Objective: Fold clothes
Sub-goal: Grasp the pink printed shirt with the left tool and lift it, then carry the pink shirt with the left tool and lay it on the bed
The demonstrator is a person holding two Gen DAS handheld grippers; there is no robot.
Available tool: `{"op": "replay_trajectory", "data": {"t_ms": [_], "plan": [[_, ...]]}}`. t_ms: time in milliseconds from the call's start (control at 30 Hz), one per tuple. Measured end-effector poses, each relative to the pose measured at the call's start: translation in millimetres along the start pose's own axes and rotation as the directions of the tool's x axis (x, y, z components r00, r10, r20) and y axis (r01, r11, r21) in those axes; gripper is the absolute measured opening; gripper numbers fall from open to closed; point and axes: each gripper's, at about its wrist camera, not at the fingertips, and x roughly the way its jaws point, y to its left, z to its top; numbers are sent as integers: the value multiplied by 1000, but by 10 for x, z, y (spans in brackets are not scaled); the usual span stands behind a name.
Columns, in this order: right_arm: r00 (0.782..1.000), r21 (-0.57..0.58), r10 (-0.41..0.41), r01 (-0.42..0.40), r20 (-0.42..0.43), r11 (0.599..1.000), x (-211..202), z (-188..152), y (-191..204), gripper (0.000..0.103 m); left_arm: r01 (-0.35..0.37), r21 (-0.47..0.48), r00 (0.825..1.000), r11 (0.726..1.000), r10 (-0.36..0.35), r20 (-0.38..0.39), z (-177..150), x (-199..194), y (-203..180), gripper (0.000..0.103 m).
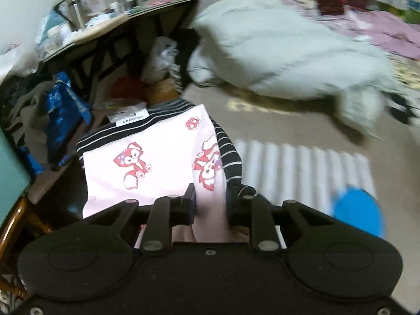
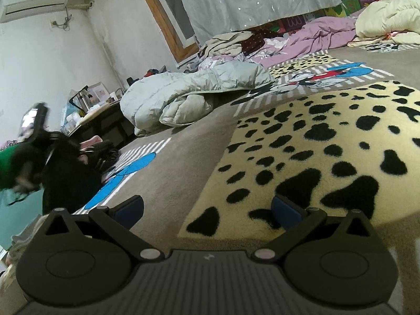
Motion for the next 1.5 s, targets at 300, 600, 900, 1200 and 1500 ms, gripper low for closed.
{"op": "replay_trajectory", "data": {"t_ms": [300,600,900,1200,1500], "plan": [[999,42,38,-38,6,998,-43,53,-57,103,139,75,990,988,-140,13,-733,-1339,-648,18],[959,201,265,-242,-98,949,-263,331,-297,103,272,160,954,949,-288,85,-1600,-2226,-1570,11],[968,154,245,-234,-55,960,-1645,410,-838,103,151,76,978,986,-160,132,-2509,-2525,-1944,63],[984,210,156,-134,-89,968,-3477,127,-1272,103,68,191,982,979,-100,163,-2674,-2936,-2383,68],[990,180,107,-89,-93,980,-4470,45,-1297,103,89,152,987,984,-108,118,-2503,-2765,-2359,0]]}}
